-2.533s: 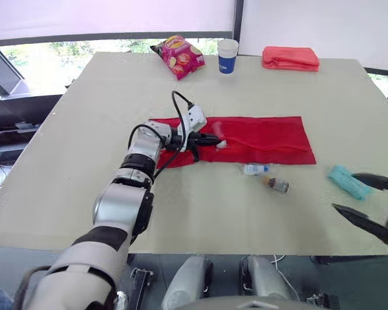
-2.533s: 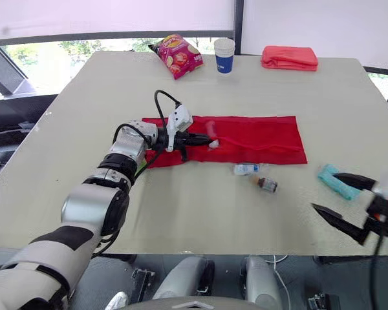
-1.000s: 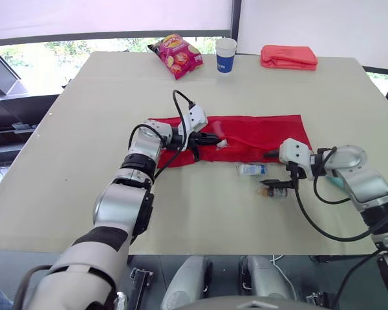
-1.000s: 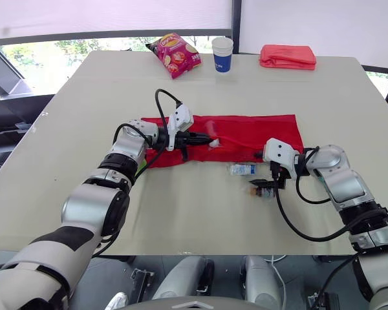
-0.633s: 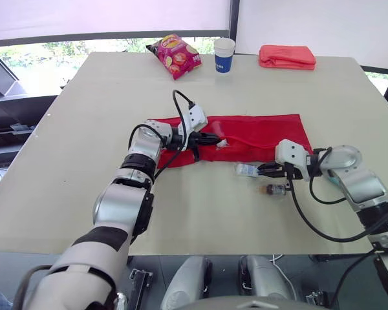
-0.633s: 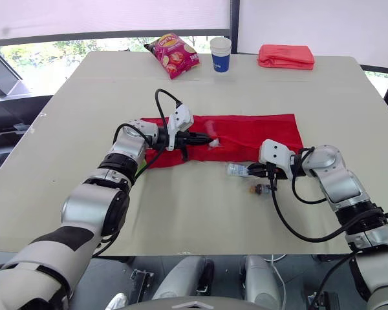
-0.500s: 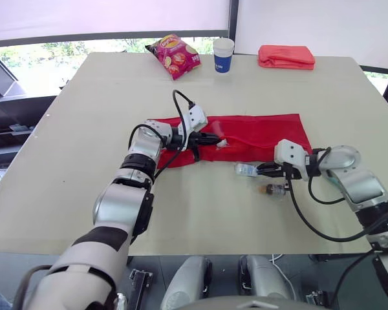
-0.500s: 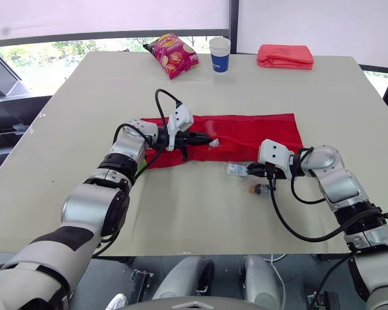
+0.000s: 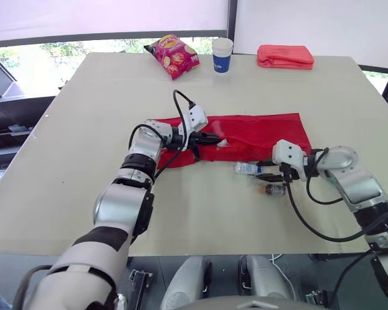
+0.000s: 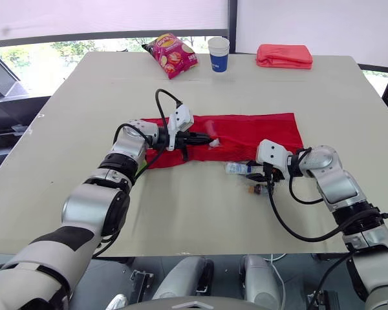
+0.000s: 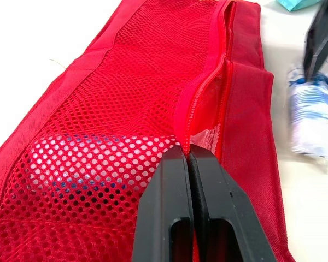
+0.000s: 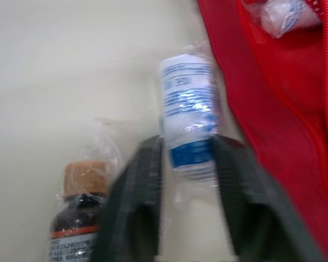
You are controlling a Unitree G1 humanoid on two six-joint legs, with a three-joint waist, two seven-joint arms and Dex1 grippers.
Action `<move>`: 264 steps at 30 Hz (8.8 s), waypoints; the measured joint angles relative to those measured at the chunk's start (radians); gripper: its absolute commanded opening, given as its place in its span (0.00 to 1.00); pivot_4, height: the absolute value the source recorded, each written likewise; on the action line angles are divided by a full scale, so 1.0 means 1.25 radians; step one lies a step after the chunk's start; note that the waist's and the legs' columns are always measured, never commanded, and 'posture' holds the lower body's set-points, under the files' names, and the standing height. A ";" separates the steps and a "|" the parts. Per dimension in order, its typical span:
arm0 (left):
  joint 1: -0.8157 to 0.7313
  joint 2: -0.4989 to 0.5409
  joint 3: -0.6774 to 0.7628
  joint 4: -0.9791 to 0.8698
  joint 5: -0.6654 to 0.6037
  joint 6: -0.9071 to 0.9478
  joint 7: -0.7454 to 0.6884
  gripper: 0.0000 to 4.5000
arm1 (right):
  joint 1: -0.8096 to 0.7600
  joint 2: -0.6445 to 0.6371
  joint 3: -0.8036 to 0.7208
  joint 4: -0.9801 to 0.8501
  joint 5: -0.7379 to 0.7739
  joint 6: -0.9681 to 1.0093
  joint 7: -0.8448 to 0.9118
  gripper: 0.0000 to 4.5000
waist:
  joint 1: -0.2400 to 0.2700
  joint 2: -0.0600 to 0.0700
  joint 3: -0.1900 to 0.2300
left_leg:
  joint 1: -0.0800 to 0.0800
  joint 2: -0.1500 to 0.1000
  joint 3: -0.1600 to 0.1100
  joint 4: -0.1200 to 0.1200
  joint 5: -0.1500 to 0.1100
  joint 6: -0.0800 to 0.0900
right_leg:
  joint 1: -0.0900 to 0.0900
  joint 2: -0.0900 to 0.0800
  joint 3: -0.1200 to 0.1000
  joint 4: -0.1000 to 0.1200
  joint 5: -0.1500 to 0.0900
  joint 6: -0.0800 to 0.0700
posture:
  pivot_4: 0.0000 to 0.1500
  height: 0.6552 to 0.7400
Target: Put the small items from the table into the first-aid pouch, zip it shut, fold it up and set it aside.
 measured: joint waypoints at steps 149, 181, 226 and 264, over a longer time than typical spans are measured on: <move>0.264 0.141 -0.059 -0.544 -0.125 0.261 -0.090 0.00 | 0.806 -0.169 -0.778 -0.559 0.447 0.185 -0.059 1.00 | 0.017 0.002 -0.001 | 0.002 0.001 0.000 -0.002 0.000 0.000 | 0.002 0.000 0.000 -0.002 0.000 0.000 | 1.00 0.99; 0.249 0.124 -0.085 -0.532 -0.125 0.220 -0.085 0.00 | 0.304 -0.138 -0.152 -0.160 0.134 -0.038 -0.013 0.17 | 0.012 0.002 0.000 | 0.001 0.001 0.000 -0.001 0.000 0.000 | 0.002 0.000 0.000 -0.001 0.000 0.000 | 1.00 0.99; 0.237 0.081 -0.103 -0.504 -0.125 0.203 -0.070 0.00 | 0.400 -0.190 -0.148 -0.403 0.151 0.189 -0.209 0.64 | 0.010 0.002 0.000 | 0.001 0.000 -0.001 -0.001 0.000 0.000 | 0.002 0.000 0.000 -0.002 0.000 0.000 | 1.00 0.99; 0.302 0.054 -0.122 -0.619 -0.143 0.247 -0.071 0.00 | 0.087 0.588 -0.393 -0.535 0.235 1.057 -0.886 0.20 | 0.006 0.004 -0.001 | 0.001 -0.001 -0.001 -0.002 0.000 -0.001 | 0.000 0.000 0.001 0.000 0.000 0.000 | 1.00 0.99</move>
